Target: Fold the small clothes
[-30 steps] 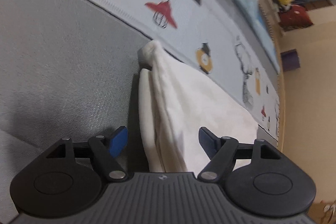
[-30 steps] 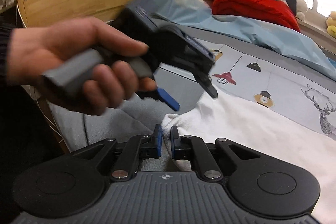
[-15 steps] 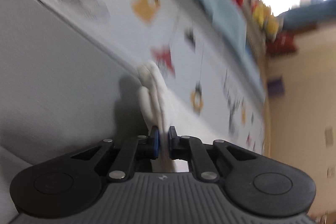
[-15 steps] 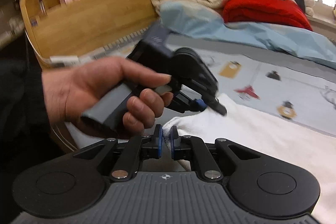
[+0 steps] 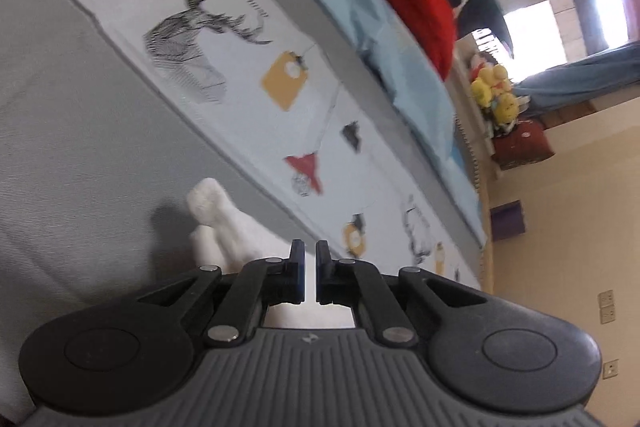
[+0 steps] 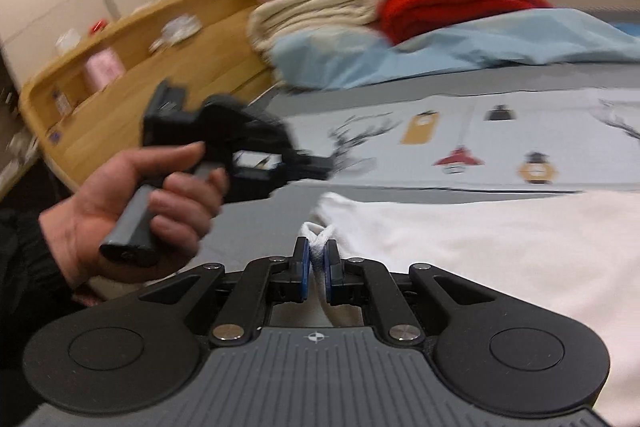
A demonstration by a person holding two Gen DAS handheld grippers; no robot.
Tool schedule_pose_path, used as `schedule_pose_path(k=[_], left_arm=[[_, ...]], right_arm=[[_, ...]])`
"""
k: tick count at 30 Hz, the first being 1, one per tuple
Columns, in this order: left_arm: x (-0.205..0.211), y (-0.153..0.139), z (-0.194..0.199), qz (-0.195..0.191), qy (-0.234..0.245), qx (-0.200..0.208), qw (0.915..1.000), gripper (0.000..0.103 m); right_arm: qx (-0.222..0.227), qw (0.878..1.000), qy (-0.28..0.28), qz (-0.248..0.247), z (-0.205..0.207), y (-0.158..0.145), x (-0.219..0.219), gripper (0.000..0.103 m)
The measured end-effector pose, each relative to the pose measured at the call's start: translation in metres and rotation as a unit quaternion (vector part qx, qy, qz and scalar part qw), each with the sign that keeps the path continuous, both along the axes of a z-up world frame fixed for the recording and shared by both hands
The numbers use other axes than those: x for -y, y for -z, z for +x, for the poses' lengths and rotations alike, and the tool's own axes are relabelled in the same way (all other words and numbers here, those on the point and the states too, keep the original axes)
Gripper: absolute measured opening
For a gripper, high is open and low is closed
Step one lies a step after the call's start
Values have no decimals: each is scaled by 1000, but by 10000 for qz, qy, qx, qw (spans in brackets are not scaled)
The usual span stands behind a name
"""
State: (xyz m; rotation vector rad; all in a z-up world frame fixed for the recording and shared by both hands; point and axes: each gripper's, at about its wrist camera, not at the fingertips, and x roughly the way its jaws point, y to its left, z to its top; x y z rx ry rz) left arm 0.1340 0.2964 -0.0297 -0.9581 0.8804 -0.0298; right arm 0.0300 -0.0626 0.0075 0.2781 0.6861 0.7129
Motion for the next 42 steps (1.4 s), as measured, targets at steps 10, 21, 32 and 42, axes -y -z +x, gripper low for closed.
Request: schedule_pose_path(k=[10,21,32,42], left_arm=[[77,-32,27,264,711,345,9965,4],[213,-23,22,1908,2659,-38,9449,21],[290,5,-7,2584,3984,219,8798,29],[323,74,-5,3173,5028,-385,8031,29]], right_arm=[[-889,9480,3042,-308,-14,31,192,6],[-1845,9104,3664,-534,-6,49,259,14],[-1196,9702,2028,-573,117,17,259,35],[-1724,9598,2153,-511,179,87,235,36]])
